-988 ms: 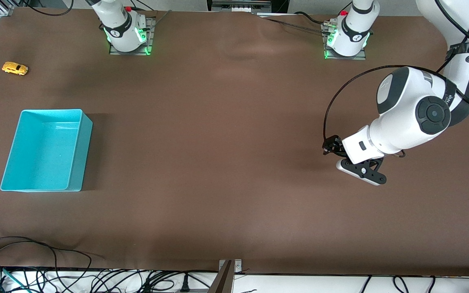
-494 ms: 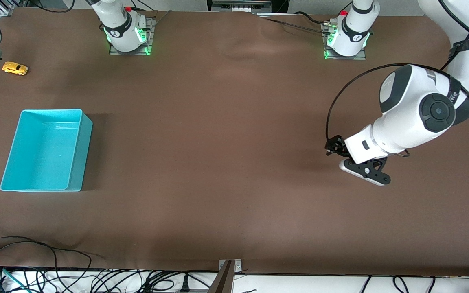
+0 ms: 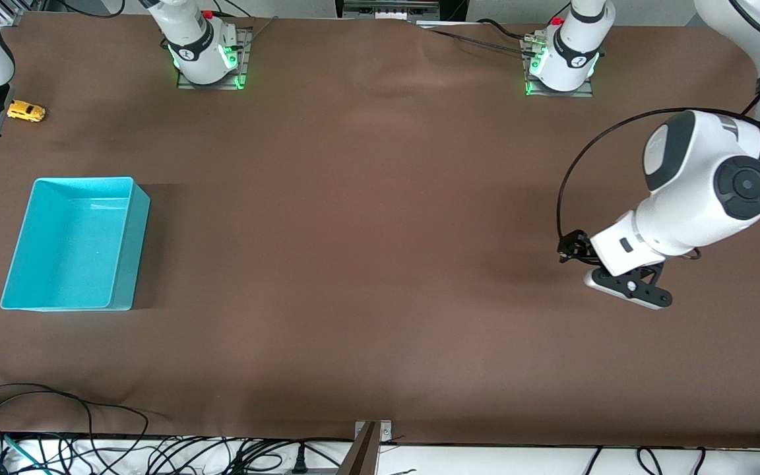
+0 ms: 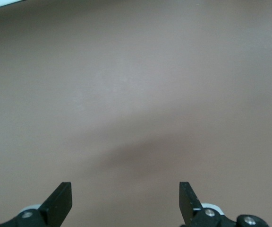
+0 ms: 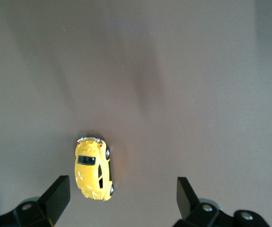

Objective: Wind up and store yellow beetle car
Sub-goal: 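Lower the open right gripper over the yellow car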

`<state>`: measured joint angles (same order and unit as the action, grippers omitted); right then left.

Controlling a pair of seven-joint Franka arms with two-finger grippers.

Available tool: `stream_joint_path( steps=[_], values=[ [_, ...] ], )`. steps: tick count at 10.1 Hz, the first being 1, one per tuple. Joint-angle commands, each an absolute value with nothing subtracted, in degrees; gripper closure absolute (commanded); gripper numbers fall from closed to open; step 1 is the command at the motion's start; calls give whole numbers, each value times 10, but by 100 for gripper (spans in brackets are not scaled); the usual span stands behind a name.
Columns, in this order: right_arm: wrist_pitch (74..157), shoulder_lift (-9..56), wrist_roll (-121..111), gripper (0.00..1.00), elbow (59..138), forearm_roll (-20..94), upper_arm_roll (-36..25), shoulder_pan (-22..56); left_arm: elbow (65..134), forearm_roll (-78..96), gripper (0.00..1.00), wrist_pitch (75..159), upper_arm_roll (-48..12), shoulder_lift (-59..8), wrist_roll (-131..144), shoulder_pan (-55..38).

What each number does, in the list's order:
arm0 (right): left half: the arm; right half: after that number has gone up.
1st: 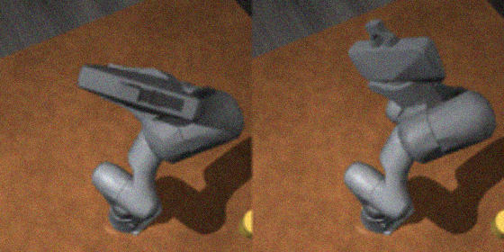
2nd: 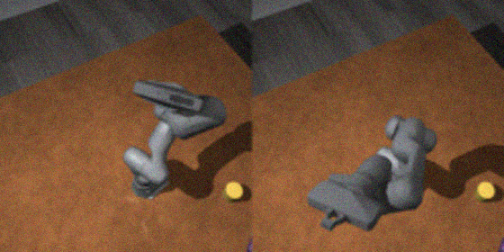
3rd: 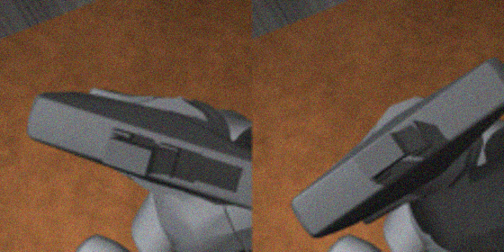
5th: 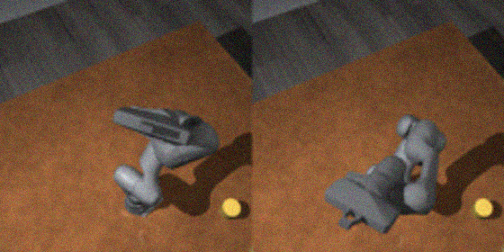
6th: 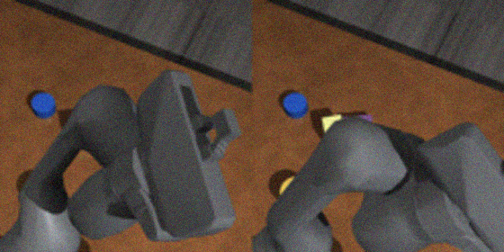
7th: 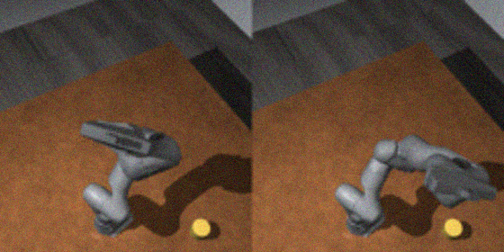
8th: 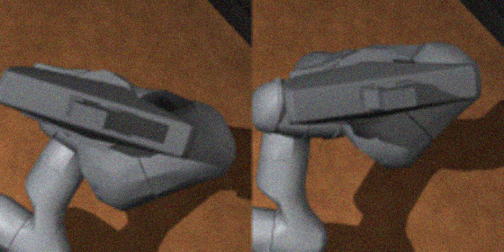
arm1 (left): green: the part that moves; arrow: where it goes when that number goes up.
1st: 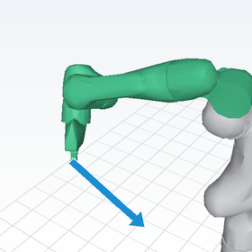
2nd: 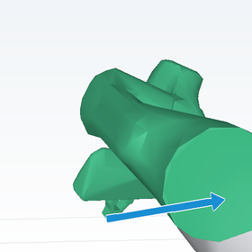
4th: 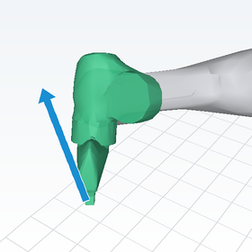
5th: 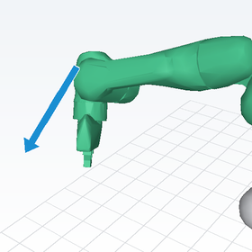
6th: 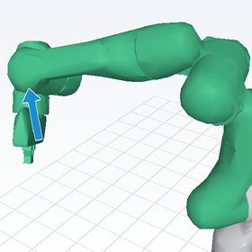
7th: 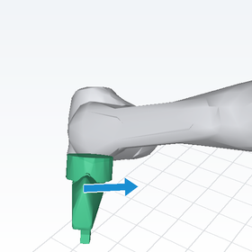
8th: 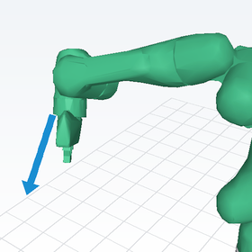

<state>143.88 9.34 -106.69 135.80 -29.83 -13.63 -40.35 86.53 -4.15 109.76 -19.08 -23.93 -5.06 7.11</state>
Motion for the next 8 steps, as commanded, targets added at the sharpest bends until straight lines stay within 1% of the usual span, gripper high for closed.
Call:
stream_joint_path(
  steps=[1,5,8],
  values=[
    [1469,108,-1078,0,1363,-310,-136,-414,857,-51,0,1085,-194,-247,-44,71],
    [1505,141,-1078,0,1363,-310,-136,-421,854,-52,0,1086,-195,-265,-47,66],
    [1524,152,-1092,0,1363,-310,-140,-427,854,-53,0,1086,-195,-268,-48,66]
  ],
)
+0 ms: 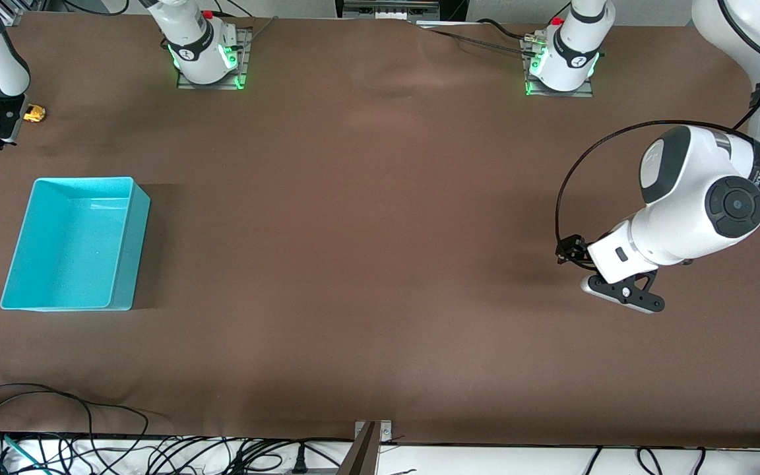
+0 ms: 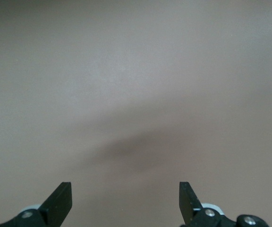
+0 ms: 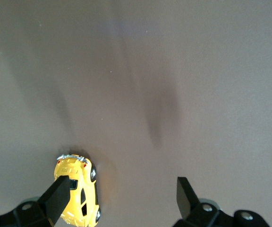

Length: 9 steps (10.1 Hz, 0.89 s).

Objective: Wind up and store yellow beetle car
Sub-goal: 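Lower the open right gripper over the yellow car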

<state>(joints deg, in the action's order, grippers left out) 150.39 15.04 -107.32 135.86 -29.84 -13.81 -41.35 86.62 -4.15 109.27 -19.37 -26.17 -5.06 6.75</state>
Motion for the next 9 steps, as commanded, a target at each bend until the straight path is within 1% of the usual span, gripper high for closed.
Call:
stream_joint_path(
  steps=[1,7,8,9],
  values=[
    [1526,158,-1092,0,1363,-310,-141,-428,854,-53,0,1086,-196,-268,-48,65],
    [1548,171,-1108,0,1363,-314,-149,-434,854,-53,0,1087,-199,-275,-48,64],
    [1549,177,-1108,10,1363,-316,-150,-434,854,-54,0,1087,-199,-275,-48,64],
    [1548,177,-1112,32,1363,-317,-150,-434,854,-53,0,1087,-199,-274,-47,64]
  ],
)
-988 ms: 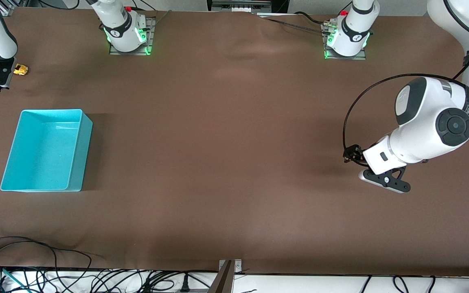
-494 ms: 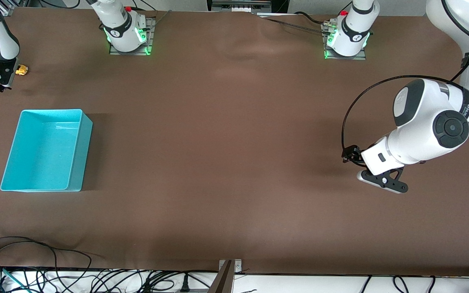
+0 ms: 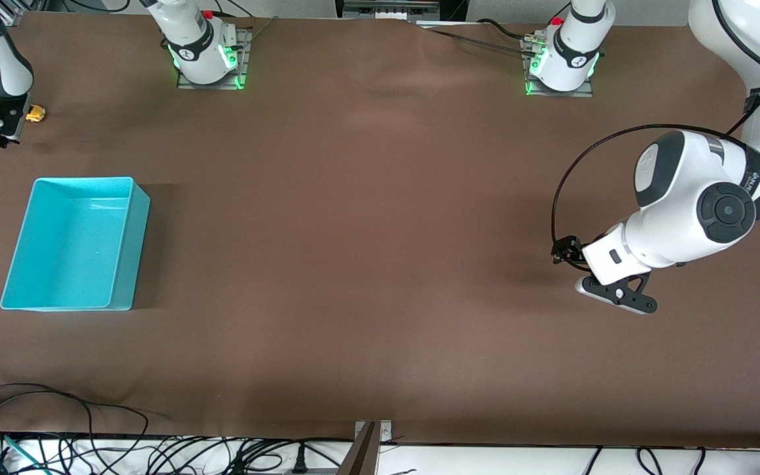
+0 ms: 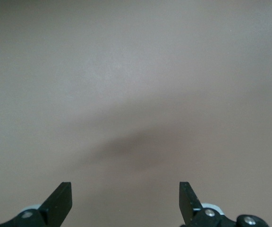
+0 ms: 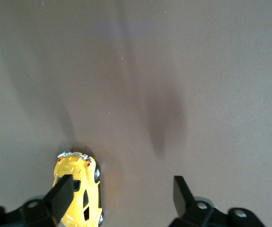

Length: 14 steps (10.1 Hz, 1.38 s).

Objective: Wind up and store yellow beetle car
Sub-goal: 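Lower the open right gripper over the yellow car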

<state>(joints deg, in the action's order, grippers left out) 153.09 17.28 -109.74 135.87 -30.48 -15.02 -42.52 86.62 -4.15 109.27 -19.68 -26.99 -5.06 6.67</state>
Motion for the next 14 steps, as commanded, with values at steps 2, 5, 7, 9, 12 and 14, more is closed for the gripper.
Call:
stream_joint_path(
  steps=[2,5,7,9,12,14],
  values=[
    [1548,178,-1114,74,1363,-324,-150,-436,854,-54,0,1087,-198,-276,-47,64],
    [1545,177,-1114,100,1363,-328,-150,-437,854,-53,0,1087,-199,-275,-48,64],
    [1534,171,-1112,100,1363,-328,-149,-437,854,-53,0,1087,-199,-275,-48,63],
    [1514,158,-1115,100,1362,-330,-146,-437,854,-53,0,1087,-199,-275,-48,62],
    [1499,139,-1142,5,1357,-330,-140,-437,854,-53,0,1087,-199,-275,-47,62],
    [1481,135,-1164,0,1351,-328,-141,-437,855,-53,0,1087,-199,-275,-47,62]
  ],
)
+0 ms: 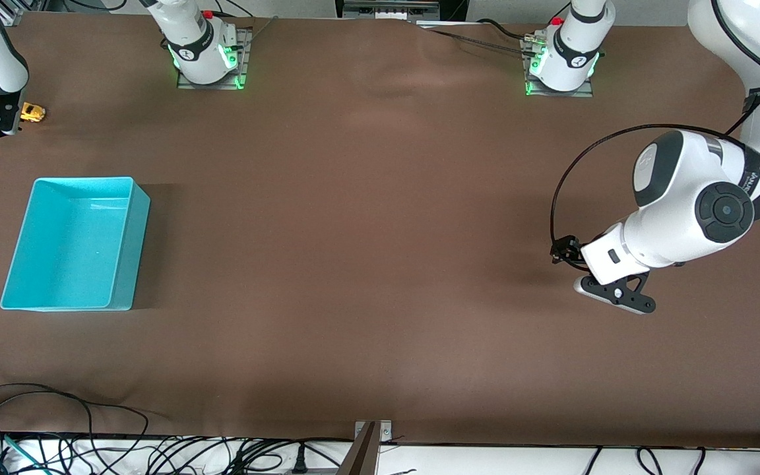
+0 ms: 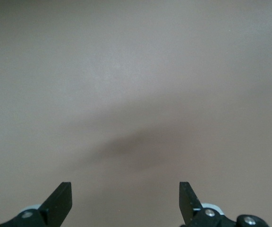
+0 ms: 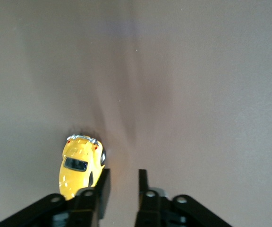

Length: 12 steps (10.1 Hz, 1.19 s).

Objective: Wind up and store yellow beetle car
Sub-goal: 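Close the right gripper around the yellow car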

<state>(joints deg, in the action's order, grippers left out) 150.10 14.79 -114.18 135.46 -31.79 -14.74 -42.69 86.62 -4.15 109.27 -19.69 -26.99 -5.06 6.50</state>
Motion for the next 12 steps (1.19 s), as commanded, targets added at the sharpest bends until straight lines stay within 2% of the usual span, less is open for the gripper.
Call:
stream_joint_path(
  steps=[1,6,8,12],
  values=[
    [1473,135,-1165,0,1351,-327,-143,-437,855,-53,0,1087,-199,-276,-47,62],
    [1486,154,-1180,0,1353,-330,-170,-448,853,-54,0,1092,-199,-291,-47,62],
    [1514,177,-1184,0,1356,-331,-203,-449,853,-55,0,1092,-199,-291,-47,62],
    [1549,190,-1198,0,1357,-332,-203,-455,853,-54,0,1092,-199,-291,-47,62]
  ],
)
